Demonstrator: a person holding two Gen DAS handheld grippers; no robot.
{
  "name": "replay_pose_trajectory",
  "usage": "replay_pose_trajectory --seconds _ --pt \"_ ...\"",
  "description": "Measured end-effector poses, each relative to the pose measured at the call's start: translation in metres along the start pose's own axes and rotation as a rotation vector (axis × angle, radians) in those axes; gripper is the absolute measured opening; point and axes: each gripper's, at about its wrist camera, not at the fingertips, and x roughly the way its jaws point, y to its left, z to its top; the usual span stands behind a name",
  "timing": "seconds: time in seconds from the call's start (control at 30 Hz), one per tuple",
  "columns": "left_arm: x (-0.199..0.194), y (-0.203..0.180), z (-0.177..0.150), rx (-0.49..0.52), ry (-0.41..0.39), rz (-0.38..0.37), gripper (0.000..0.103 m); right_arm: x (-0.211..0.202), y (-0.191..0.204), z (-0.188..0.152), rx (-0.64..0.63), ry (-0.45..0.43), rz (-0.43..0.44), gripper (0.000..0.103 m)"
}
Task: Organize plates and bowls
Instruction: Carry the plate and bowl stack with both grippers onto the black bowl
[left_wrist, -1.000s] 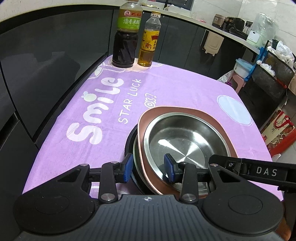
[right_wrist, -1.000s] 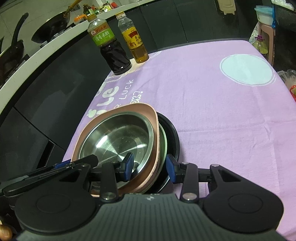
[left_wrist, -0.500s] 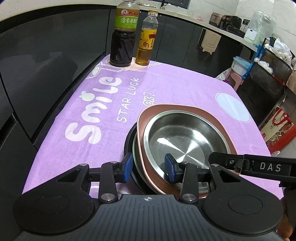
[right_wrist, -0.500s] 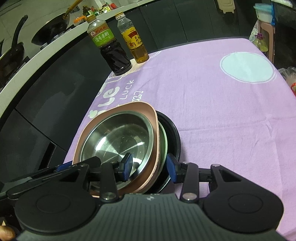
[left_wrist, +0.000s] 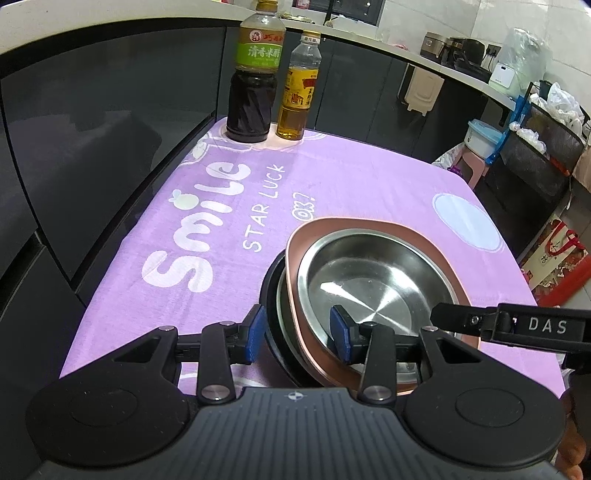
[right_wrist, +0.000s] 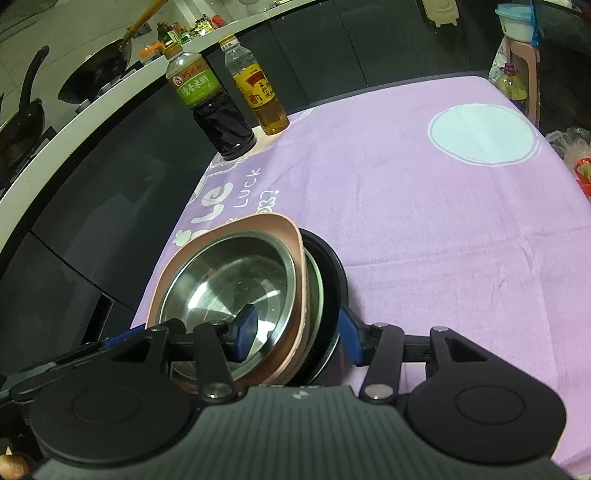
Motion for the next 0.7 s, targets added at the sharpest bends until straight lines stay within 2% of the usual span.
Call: replay_pose_trajectory --seconds 0.27,0.47,0.7 --pt "-0.005 0.003 0.0 0.007 -0.01 -0.005 0.038 0.0 0.001 -0.001 0.001 0.009 0.002 0.053" --pt "-0.009 0.014 0.004 -0.056 -0.002 -0.039 0.038 0.001 0.0 -0.002 0.006 0.016 -0.001 0.054" --pt "-0.019 0.024 0.006 -0.082 -0.054 -0.06 0.038 0.001 -0.001 -0.002 0.015 0.018 -0.001 0.054"
